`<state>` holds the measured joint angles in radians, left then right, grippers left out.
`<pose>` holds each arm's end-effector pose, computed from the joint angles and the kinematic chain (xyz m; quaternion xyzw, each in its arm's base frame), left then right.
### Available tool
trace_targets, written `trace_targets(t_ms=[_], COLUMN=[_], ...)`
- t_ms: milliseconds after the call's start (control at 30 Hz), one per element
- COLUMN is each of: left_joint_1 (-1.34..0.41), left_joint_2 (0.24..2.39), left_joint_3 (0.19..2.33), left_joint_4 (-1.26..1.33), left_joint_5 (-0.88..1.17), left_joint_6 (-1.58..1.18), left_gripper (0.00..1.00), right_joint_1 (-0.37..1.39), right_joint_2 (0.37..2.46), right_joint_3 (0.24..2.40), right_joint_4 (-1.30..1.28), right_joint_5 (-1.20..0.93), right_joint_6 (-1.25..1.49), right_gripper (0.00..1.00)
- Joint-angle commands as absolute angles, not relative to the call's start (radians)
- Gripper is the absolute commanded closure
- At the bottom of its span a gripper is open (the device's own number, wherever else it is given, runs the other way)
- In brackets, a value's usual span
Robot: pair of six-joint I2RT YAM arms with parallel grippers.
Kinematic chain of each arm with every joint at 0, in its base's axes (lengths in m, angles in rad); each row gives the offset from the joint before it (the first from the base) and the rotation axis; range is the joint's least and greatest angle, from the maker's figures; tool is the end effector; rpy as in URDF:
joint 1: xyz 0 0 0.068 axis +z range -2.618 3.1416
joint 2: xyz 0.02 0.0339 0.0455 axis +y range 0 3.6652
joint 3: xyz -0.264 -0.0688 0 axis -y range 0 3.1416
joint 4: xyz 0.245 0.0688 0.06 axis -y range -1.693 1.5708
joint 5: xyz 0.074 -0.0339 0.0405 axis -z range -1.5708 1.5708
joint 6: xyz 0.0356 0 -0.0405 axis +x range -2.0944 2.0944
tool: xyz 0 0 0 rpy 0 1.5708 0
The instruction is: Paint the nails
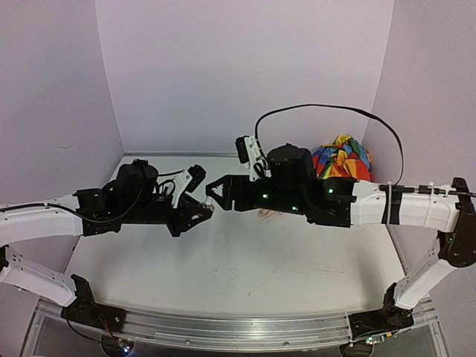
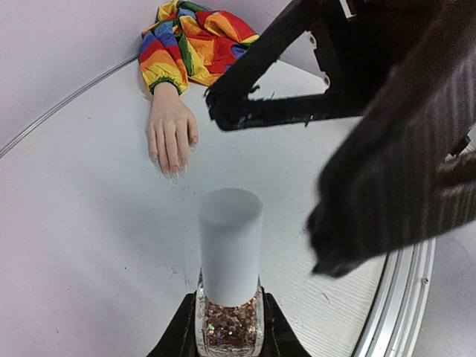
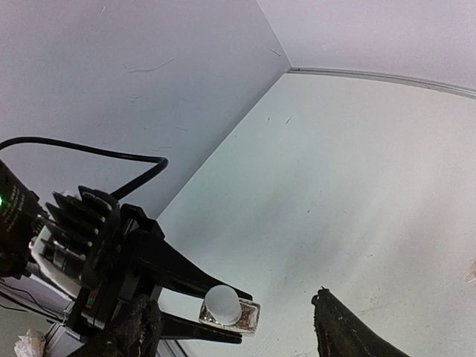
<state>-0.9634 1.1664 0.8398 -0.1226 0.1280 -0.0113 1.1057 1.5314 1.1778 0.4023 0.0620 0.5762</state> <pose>0.1480 -0.2209 0.2870 0.4175 0.7355 -0.2964 0.4436 0.1678 0.3294 0.3541 -0.1587 0.6712 0.5252 0.4985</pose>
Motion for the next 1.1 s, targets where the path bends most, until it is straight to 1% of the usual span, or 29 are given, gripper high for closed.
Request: trace_targets(t_ms=[0,133,200,233,267,333,433,533,567,633,667,700,733,800,833,900,933,1067], left_joint_1=[-0.963,-0.963,-0.963,-0.963,-0.963,-0.963,-0.963,-0.963,-0.963,-0.959,-0.956,-0.955,-0.954,-0.953,-0.953,-0.95,-0.949,-0.946], left_joint_2=[1.164,1.16,1.16,1.158,1.157,1.153,1.144,1.128,1.119,1.094,1.075,1.052,1.024,0.97,0.964,0.99,1.007,1.058], left_joint_3=[0.914,0.918,0.919,0.918,0.917,0.914,0.91,0.903,0.899,0.893,0.886,0.872,0.851,0.807,0.802,0.824,0.834,0.844], left_joint_4=[-0.092,-0.095,-0.097,-0.098,-0.099,-0.1,-0.101,-0.1,-0.1,-0.094,-0.081,-0.052,-0.016,0.087,0.113,0.119,0.118,0.115], left_joint_5=[0.087,0.093,0.096,0.099,0.1,0.1,0.107,0.141,0.165,0.262,0.348,0.444,0.556,0.814,0.876,0.994,1.012,0.973], left_joint_6=[-0.031,-0.037,-0.039,-0.041,-0.041,-0.041,-0.045,-0.046,-0.046,-0.033,-0.014,-0.003,0.028,0.042,0.038,0.019,0.01,0.009], left_gripper=[1.0,1.0,1.0,1.0,1.0,1.0,1.0,1.0,1.0,1.0,1.0,1.0,1.0,1.0,1.0,1.0,1.0,1.0], right_joint_1=[1.114,1.115,1.114,1.114,1.115,1.114,1.114,1.114,1.114,1.114,1.113,1.112,1.112,1.115,1.121,1.133,1.135,1.136], right_joint_2=[1.596,1.647,1.669,1.678,1.686,1.699,1.706,1.693,1.683,1.652,1.629,1.6,1.584,1.568,1.566,1.556,1.547,1.523], right_joint_3=[1.284,1.329,1.349,1.357,1.365,1.379,1.379,1.354,1.338,1.293,1.261,1.208,1.173,1.102,1.074,1.058,1.053,1.04], right_joint_4=[0.388,0.387,0.387,0.388,0.391,0.398,0.411,0.441,0.453,0.502,0.548,0.602,0.67,0.852,0.948,0.969,0.952,0.928], right_joint_5=[0.096,0.09,0.085,0.082,0.075,0.06,0.039,0.011,-0.004,-0.087,-0.162,-0.285,-0.456,-0.884,-0.965,-0.971,-0.955,-0.898], right_joint_6=[0.618,0.631,0.636,0.638,0.639,0.637,0.635,0.613,0.599,0.534,0.489,0.437,0.376,0.385,0.418,0.419,0.409,0.396], right_gripper=[0.33,0.41,0.47,0.51,0.58,0.65,0.8,0.98,1.0,1.0,1.0,1.0,1.0,1.0,1.0,1.0,1.0,1.0])
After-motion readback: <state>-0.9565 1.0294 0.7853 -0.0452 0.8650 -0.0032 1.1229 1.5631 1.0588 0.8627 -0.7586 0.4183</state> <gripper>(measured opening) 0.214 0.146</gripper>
